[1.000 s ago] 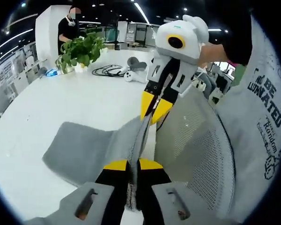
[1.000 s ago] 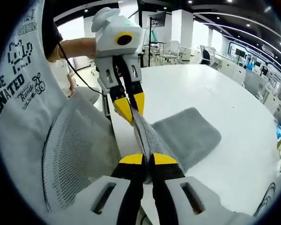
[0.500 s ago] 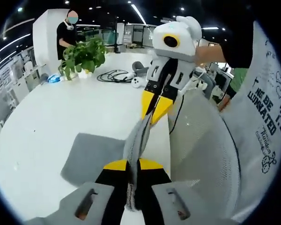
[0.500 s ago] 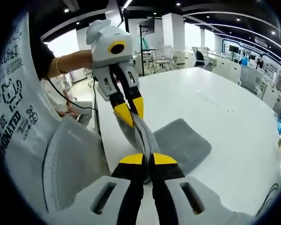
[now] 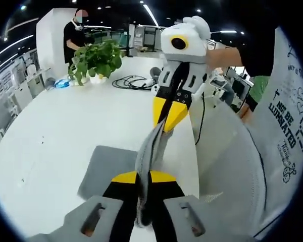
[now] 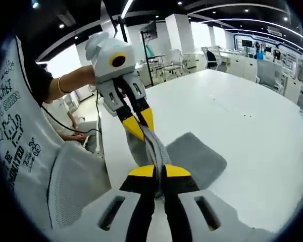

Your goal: Fold the towel on the table until its edges align and the towel forms a compact rectangular stack.

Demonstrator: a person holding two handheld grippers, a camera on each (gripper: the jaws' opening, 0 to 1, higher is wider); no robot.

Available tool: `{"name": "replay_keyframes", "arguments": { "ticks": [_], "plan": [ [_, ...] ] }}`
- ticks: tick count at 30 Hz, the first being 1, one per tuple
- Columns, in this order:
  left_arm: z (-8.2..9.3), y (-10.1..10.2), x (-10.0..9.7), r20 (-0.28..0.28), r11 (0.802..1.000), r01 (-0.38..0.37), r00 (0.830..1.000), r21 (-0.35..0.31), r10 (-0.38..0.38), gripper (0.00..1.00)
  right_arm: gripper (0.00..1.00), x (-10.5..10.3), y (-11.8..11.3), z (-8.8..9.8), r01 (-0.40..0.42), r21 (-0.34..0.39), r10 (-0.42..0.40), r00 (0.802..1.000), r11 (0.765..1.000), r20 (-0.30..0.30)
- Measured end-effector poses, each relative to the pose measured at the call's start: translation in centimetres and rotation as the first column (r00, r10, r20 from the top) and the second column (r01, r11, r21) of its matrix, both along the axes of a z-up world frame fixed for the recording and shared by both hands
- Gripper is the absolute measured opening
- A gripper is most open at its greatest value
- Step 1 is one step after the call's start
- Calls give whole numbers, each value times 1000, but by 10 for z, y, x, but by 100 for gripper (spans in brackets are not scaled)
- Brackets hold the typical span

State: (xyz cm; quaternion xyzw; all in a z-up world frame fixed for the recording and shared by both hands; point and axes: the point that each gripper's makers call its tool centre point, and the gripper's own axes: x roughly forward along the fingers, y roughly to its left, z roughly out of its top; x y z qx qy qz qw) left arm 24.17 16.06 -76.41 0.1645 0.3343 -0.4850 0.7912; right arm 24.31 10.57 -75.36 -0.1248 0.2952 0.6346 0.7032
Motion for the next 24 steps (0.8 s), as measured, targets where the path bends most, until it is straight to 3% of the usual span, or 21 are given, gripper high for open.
{"name": "replay_keyframes", "arguments": {
  "ticks": [5, 10, 14, 16, 18, 21, 24],
  "plan": [
    [-6, 5, 9, -13, 1000, -25, 1000, -1, 25, 7, 5, 7, 6, 0, -4, 25, 3, 1000, 1000, 20],
    [-11, 8, 13, -31, 999, -43, 999, -7, 42, 7, 24, 1, 7, -8, -26, 14, 26, 999, 1000, 33],
    [-13, 8, 14, -36, 999, -42, 998, -6, 42, 7, 27, -4, 5, -18, -51, -21, 52, 996, 998, 70],
    [-14, 7, 14, -36, 999, -36, 999, -5, 36, 7, 23, 0, 5, -21, -42, -35, 46, 991, 998, 123],
    [-16, 6, 13, -41, 1000, -31, 999, -6, 31, 7, 12, 3, 5, -23, -39, -48, 46, 987, 998, 151],
    [-17, 6, 11, -43, 1000, -24, 999, -1, 24, 7, 6, 6, 5, -21, -16, -31, 20, 990, 999, 143],
    [-16, 6, 11, -40, 1000, -20, 999, -12, 20, 8, 4, 10, 4, -20, 53, -7, -52, 996, 999, 73]
  ]
}}
